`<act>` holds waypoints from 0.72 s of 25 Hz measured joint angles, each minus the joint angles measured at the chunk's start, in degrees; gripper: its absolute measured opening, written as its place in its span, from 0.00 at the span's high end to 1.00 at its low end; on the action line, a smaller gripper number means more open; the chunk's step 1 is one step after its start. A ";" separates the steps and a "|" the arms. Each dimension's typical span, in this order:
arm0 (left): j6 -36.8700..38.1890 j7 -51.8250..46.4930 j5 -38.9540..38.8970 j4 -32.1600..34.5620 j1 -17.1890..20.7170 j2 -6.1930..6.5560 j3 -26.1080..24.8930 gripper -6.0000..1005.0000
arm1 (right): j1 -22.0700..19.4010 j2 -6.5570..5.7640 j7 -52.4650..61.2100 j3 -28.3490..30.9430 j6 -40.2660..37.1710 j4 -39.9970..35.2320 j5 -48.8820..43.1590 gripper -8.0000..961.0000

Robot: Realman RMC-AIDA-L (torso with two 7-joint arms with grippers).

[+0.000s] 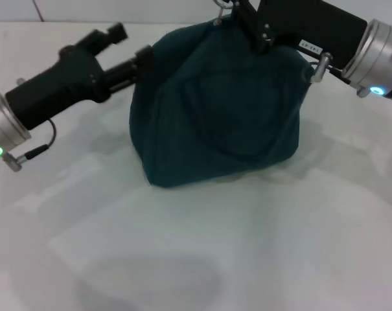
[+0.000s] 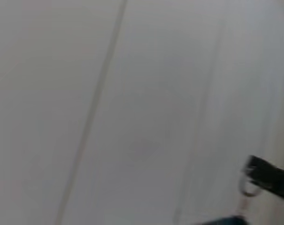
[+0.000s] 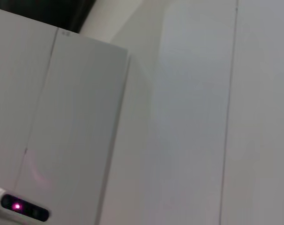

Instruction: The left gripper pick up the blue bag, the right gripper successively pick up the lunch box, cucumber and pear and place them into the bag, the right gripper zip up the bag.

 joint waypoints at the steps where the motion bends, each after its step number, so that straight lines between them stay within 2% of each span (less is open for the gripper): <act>1: 0.25 -0.60 1.01 0.56 0.00 -0.02 -0.01 0.12 | 0.14 0.00 -0.33 -0.05 -0.12 0.64 0.50 0.97; 9: 0.15 -1.06 5.91 2.36 -1.57 -1.80 -0.09 0.14 | 1.13 0.00 -2.06 -0.41 -1.44 4.34 3.35 0.97; 13: -2.91 -0.25 6.80 2.40 -3.27 -2.73 -0.08 0.16 | 0.92 0.00 -2.08 -1.03 -2.46 4.47 3.35 0.97; 18: -6.68 0.28 9.86 2.43 -4.91 -3.04 -0.09 0.18 | 0.52 0.00 -2.04 -1.47 -3.36 5.07 3.35 0.97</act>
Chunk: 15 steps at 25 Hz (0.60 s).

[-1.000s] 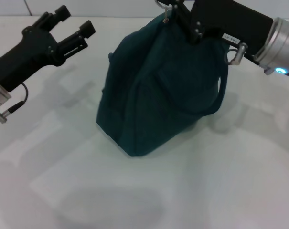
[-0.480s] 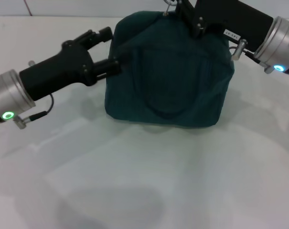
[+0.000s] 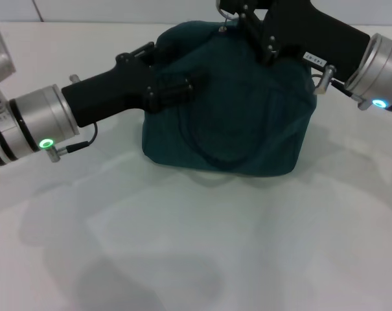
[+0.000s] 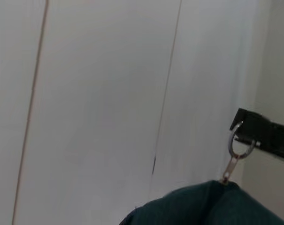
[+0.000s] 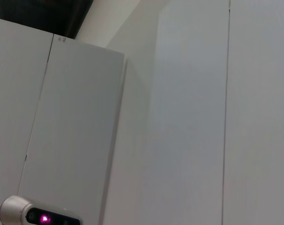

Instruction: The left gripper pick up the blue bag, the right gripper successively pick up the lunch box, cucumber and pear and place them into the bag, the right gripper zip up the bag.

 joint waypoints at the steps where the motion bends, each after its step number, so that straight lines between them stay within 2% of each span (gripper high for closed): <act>1: -0.18 0.31 0.39 0.02 -0.07 -0.12 -0.06 0.18 | -0.11 0.00 0.11 0.03 -0.02 0.10 0.00 0.97; 8: -0.44 4.98 -0.04 0.22 0.91 -0.67 -0.57 0.21 | -1.45 0.00 0.25 0.36 -1.12 0.01 0.23 0.97; 13: -0.02 14.04 -1.95 -0.44 2.97 -2.13 -1.49 0.23 | -1.55 0.00 0.01 0.38 -1.34 0.83 1.12 0.97; 15: 0.64 17.90 -4.18 -1.81 3.52 -2.31 -0.66 0.33 | -1.82 0.00 -0.03 0.38 -1.37 1.17 1.16 0.96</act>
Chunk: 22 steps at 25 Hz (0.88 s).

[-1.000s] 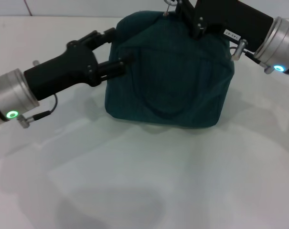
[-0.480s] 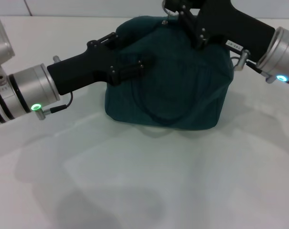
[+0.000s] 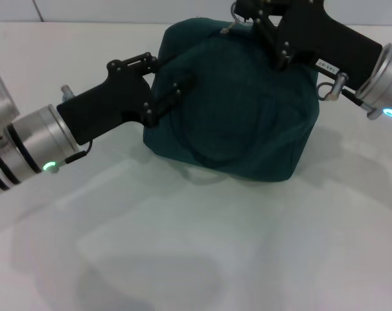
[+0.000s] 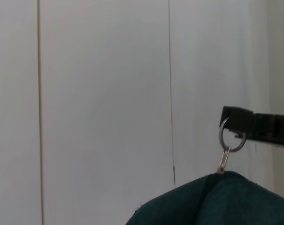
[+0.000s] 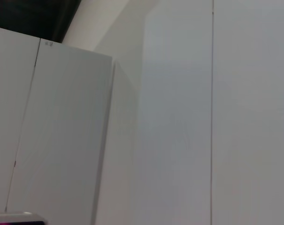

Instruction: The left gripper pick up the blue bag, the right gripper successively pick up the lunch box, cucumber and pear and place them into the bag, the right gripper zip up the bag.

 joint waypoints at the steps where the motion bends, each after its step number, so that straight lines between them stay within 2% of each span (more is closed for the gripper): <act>1: 0.37 0.93 -0.52 -0.79 -0.03 -0.01 0.14 0.37 | -0.14 0.00 -0.01 0.00 -0.01 0.09 0.04 0.96; 3: 1.95 4.59 -1.85 -3.37 -0.33 -0.02 0.42 0.47 | -0.58 0.00 -0.02 0.03 -0.01 0.37 0.10 0.96; 6: 3.45 9.48 -2.13 -4.29 0.01 -0.24 0.55 0.69 | -1.40 0.00 -0.02 0.16 0.00 0.51 0.23 0.96; 14: 5.11 15.50 -2.01 -5.65 -0.57 -0.21 3.62 0.74 | -2.73 -0.05 -0.01 0.21 0.06 3.01 1.48 0.96; 18: 6.60 20.22 -2.80 -7.16 -0.53 -0.43 3.81 0.76 | -3.21 -0.17 -0.02 0.26 -0.22 4.26 1.70 0.96; 22: 6.52 20.94 -4.43 -8.14 -1.10 -0.26 3.71 0.78 | -3.77 -0.27 -1.03 0.27 -0.84 4.26 1.69 0.96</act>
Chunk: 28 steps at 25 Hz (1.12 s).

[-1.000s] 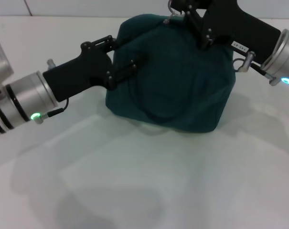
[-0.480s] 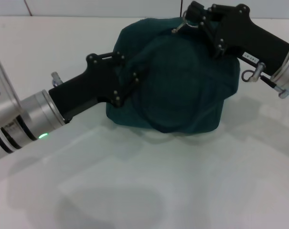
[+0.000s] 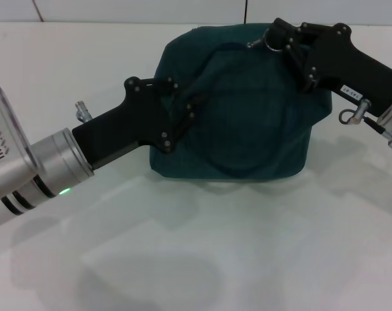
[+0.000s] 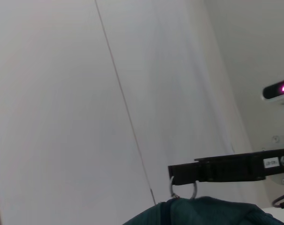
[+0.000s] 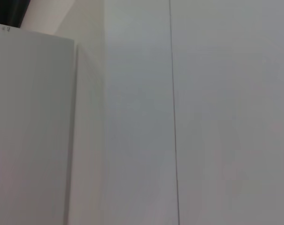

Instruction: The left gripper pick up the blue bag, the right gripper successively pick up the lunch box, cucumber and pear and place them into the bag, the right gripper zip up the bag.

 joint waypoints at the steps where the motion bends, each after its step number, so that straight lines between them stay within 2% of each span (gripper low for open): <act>1: -0.08 0.14 -0.12 -0.01 0.00 0.01 -0.04 0.78 | -0.06 0.00 -0.29 -0.01 -0.01 0.02 -0.03 0.96; 10: -0.44 5.67 -4.28 -4.35 -1.43 -0.10 -0.26 0.84 | -0.35 0.23 -1.49 0.00 -0.03 0.66 0.04 0.96; 23: -1.74 6.80 -7.11 -4.49 -0.42 0.13 -0.52 0.85 | -2.44 -0.06 -4.43 0.08 -2.41 2.02 4.46 0.96; 28: -1.84 6.52 -9.03 -4.55 0.10 0.14 -0.54 0.85 | -2.85 -0.06 -5.00 0.08 -6.06 5.44 5.00 0.96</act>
